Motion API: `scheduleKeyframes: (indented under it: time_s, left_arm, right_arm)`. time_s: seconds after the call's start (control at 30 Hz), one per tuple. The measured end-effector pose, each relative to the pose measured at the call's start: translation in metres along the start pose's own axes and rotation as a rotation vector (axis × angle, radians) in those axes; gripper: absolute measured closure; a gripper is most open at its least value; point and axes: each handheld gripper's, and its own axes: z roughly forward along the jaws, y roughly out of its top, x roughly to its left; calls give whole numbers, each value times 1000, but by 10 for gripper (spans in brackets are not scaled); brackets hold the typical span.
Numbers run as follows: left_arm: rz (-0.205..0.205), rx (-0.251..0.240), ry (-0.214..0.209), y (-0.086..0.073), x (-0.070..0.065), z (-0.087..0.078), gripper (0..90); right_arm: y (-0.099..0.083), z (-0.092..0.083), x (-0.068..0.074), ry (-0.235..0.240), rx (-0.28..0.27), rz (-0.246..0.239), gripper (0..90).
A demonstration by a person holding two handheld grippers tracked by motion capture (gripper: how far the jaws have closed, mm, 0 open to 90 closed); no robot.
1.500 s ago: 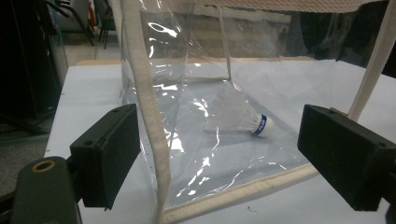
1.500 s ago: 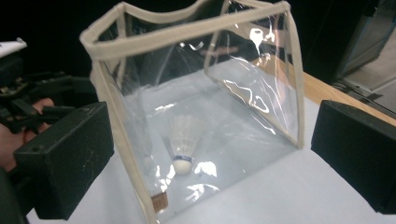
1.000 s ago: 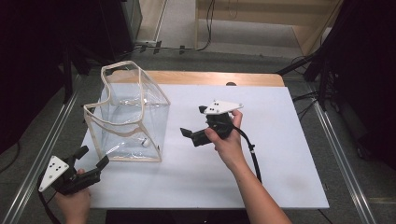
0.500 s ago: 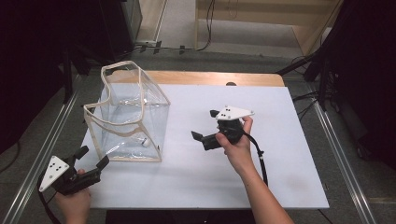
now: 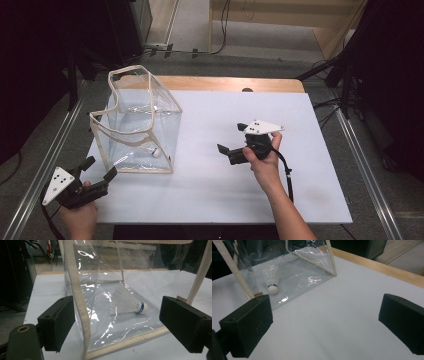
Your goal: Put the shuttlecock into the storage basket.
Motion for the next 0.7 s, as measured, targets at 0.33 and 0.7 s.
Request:
scheduleKeyframes:
  time_s: [0.33, 0.7]
  left_arm:
    - [1, 0, 0, 0, 0, 0, 138]
    - [1, 0, -1, 0, -1, 0, 138]
  right_arm:
    - [-18, -11, -10, -29, 10, 28, 0]
    - [-34, -24, -20, -62, 10, 53, 0]
